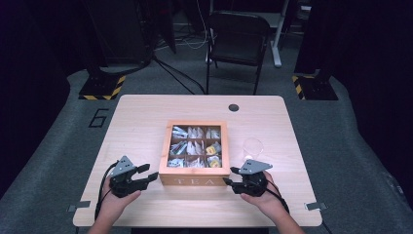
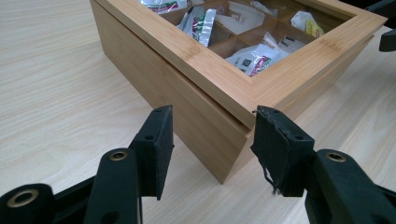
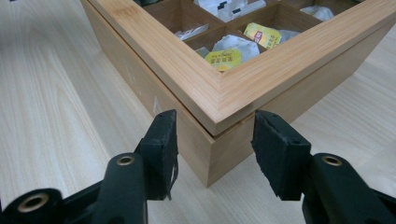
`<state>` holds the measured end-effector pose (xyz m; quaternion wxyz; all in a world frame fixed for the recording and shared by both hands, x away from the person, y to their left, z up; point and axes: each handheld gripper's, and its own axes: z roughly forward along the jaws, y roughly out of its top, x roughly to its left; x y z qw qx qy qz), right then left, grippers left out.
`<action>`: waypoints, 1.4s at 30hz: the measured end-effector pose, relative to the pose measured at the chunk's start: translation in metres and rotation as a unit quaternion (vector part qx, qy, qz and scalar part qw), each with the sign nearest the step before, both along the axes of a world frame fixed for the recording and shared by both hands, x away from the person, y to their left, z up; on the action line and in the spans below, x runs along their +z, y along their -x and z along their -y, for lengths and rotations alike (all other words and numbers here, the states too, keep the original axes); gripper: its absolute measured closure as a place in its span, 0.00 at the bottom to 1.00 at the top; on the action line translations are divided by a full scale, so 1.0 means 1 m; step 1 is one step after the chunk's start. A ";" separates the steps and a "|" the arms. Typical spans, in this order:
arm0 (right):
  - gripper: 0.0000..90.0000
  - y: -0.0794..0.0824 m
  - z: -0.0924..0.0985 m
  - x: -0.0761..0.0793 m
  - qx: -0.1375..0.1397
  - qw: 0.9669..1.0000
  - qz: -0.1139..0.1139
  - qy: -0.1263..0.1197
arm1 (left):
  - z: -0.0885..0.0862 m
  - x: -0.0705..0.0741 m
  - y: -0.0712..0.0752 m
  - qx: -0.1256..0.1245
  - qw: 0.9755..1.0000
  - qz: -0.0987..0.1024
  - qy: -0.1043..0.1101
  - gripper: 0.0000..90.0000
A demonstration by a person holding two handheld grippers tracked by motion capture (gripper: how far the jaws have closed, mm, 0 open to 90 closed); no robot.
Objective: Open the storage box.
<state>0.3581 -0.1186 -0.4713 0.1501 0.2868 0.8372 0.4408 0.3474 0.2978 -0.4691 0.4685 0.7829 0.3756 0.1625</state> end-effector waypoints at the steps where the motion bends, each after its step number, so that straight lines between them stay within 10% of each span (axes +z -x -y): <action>1: 0.57 0.000 0.000 0.000 0.004 1.000 0.000 0.003 | 0.000 0.000 0.000 0.001 1.000 0.000 0.003 0.53; 42: 0.66 -0.007 0.003 0.013 -0.016 0.999 -0.021 -0.043 | 0.023 0.000 -0.004 -0.015 1.000 0.008 0.007 0.56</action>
